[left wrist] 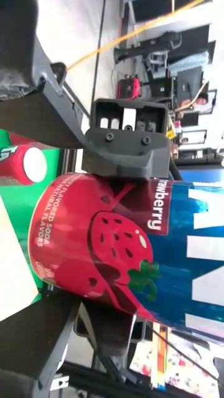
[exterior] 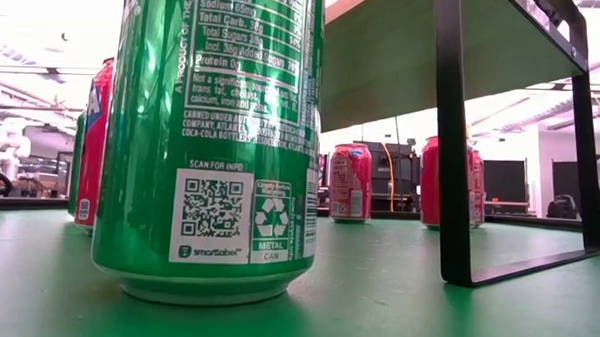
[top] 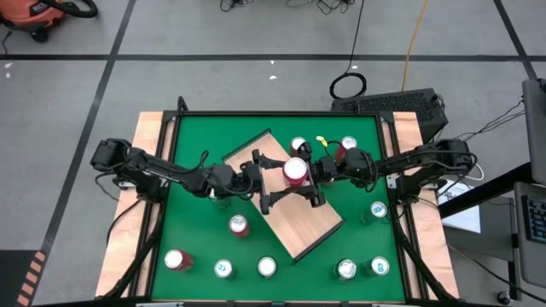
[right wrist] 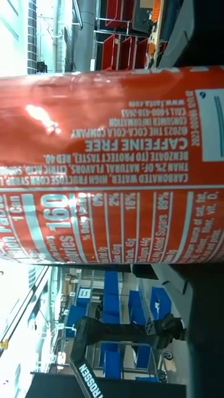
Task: Place canned beverage on shelf
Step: Put the red soda can on the shelf
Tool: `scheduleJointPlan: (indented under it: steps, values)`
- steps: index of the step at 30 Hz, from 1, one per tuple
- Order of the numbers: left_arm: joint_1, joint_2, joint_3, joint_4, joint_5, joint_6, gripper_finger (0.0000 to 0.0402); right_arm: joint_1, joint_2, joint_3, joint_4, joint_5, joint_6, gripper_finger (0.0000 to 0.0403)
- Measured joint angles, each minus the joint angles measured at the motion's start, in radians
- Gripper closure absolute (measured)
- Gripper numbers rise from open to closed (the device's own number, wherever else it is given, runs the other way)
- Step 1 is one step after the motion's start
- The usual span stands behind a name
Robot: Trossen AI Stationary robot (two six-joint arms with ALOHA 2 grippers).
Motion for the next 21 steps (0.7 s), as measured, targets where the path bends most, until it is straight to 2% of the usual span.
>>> scheduleJointPlan:
  steps: [6,10,21]
  values:
    - [0.012,0.000,0.000,0.000,0.083,0.000,0.0060,0.000,0.000,0.000,-0.002,-0.001,-0.001,0.0112]
    - [0.013,0.009,0.000,0.008,0.146,0.005,0.0071,0.001,-0.001,0.000,-0.003,-0.004,-0.001,0.0112]
    - [0.017,0.088,0.059,0.028,0.117,0.083,0.0072,0.001,-0.003,0.009,-0.017,-0.001,0.022,0.0112]
